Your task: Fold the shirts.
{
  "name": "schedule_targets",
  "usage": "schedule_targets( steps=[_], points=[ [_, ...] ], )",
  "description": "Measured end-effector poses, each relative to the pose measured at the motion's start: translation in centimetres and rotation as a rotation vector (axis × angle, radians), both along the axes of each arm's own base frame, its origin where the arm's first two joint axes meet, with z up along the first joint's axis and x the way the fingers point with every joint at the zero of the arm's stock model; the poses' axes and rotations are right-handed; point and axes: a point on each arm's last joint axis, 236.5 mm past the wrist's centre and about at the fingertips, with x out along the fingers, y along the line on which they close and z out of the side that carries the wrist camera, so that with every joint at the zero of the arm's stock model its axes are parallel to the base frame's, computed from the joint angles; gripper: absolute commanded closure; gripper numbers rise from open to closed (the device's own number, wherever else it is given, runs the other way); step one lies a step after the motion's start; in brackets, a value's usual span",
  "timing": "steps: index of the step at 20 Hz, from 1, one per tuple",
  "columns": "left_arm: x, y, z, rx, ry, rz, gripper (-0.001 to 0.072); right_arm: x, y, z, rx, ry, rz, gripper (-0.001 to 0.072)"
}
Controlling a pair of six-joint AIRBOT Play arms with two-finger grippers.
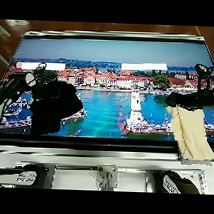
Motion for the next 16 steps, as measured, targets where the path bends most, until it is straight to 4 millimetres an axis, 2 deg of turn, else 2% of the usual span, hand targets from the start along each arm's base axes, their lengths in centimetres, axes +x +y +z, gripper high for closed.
schedule_targets(
  steps=[1,2,3,4,7,9,11,13,15,16],
  points=[
    [0.8,-0.1,-1.0,-0.007,0.019,0.004,0.0019,0.1,0.0,0.0,-0.001,-0.005,-0.001,0.0025],
    [1.5,-0.3,-1.8,-0.015,0.037,0.008,0.0282,0.1,0.0,0.0,-0.001,-0.005,-0.001,0.0025],
    [1.8,-0.4,-2.5,-0.023,0.06,0.011,0.0609,0.2,-0.1,0.1,-0.002,-0.009,-0.003,0.0025],
    [2.0,-0.6,-3.1,-0.031,0.083,0.012,0.067,0.2,-0.1,0.1,-0.002,-0.01,-0.003,0.0025],
    [2.3,-1.0,-2.7,-0.04,0.11,-0.019,0.0672,0.2,-0.1,0.1,-0.001,-0.011,-0.003,0.0026],
    [2.8,-2.0,0.0,-0.039,0.059,-0.067,0.0672,0.2,0.1,0.1,0.006,-0.01,-0.002,0.0026],
    [2.9,-4.0,4.0,-0.043,-0.026,-0.138,0.0672,0.1,0.3,0.1,0.015,-0.005,0.0,0.0026],
    [2.2,-7.6,9.1,-0.066,-0.133,-0.228,0.0672,-0.4,0.6,0.0,0.025,0.014,0.007,0.0026],
    [0.0,-12.7,13.8,-0.133,-0.221,-0.329,0.0672,-1.5,1.1,-0.1,0.039,0.057,0.023,0.0026],
    [-1.4,-15.3,15.4,-0.171,-0.25,-0.376,0.0672,-2.3,1.3,-0.2,0.044,0.082,0.033,0.0026]
  ],
)
